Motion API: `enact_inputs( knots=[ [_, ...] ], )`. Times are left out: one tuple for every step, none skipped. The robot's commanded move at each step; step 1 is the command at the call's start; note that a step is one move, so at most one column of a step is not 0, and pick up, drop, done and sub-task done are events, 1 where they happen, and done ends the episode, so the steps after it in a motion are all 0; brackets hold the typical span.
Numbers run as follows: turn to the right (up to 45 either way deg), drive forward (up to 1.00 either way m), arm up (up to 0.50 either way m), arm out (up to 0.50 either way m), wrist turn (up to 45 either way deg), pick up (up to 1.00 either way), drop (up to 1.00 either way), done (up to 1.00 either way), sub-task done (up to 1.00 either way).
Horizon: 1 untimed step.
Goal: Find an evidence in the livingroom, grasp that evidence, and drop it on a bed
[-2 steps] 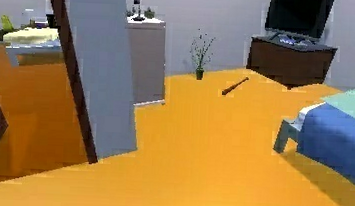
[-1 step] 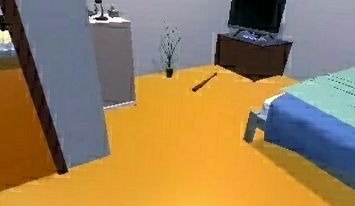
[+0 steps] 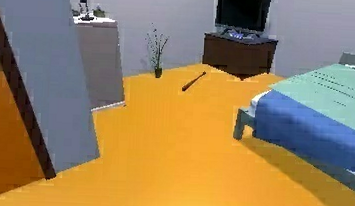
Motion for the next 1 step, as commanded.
enact_inputs(
  knots=[
    [0.0,1.0,0.0,0.0,0.0,0.0,0.0,0.0,0.0]
  ],
)
